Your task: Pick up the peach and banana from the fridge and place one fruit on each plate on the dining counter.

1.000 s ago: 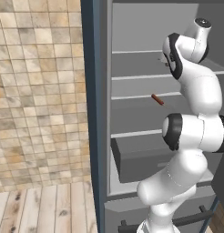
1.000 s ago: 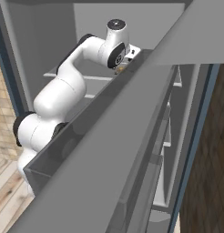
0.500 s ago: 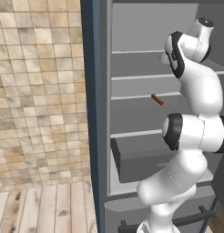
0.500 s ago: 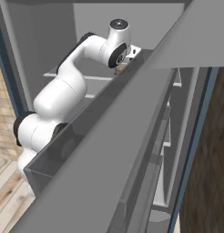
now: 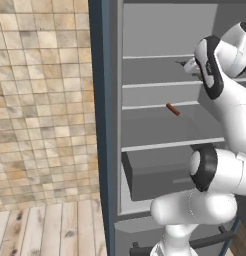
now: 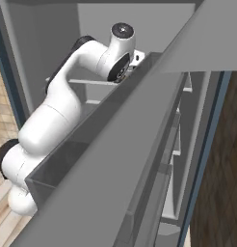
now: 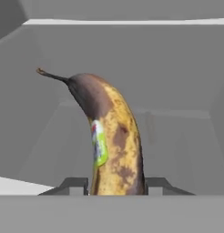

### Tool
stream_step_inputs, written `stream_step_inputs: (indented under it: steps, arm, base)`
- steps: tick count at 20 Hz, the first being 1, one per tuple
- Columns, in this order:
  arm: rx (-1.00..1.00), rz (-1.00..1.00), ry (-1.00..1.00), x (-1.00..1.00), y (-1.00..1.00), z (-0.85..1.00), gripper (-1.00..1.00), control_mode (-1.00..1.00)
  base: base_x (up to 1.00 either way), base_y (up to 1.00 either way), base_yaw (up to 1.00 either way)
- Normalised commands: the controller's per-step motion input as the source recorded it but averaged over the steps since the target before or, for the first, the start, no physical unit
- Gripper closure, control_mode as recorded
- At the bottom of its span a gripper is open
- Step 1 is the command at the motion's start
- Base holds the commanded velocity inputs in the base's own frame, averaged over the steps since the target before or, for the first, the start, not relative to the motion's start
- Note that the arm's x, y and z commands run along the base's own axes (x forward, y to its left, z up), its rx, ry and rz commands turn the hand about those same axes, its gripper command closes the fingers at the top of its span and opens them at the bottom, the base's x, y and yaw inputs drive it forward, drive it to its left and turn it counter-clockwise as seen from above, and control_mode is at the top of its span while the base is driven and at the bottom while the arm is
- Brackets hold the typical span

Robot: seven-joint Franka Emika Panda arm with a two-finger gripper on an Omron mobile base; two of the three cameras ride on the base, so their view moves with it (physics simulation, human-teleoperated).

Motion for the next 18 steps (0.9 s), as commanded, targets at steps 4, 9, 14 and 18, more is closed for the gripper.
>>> stream_step_inputs:
  steps: [4,9,14,18]
  arm:
    - [0.0,0.02,-0.17,-1.0,0.27,0.22,1.0,-1.0]
    - [0.0,0.0,-0.08,-0.97,0.31,0.3,1.0,-1.0]
    - [0.0,0.0,0.0,-0.79,0.37,0.23,1.0,-1.0]
    - [0.0,0.0,0.0,-0.68,0.36,0.07,1.0,-1.0]
  base:
    - [0.0,0.0,0.0]
    - [0.0,0.0,0.0]
    - [0.0,0.0,0.0]
    - [0.0,0.0,0.0]
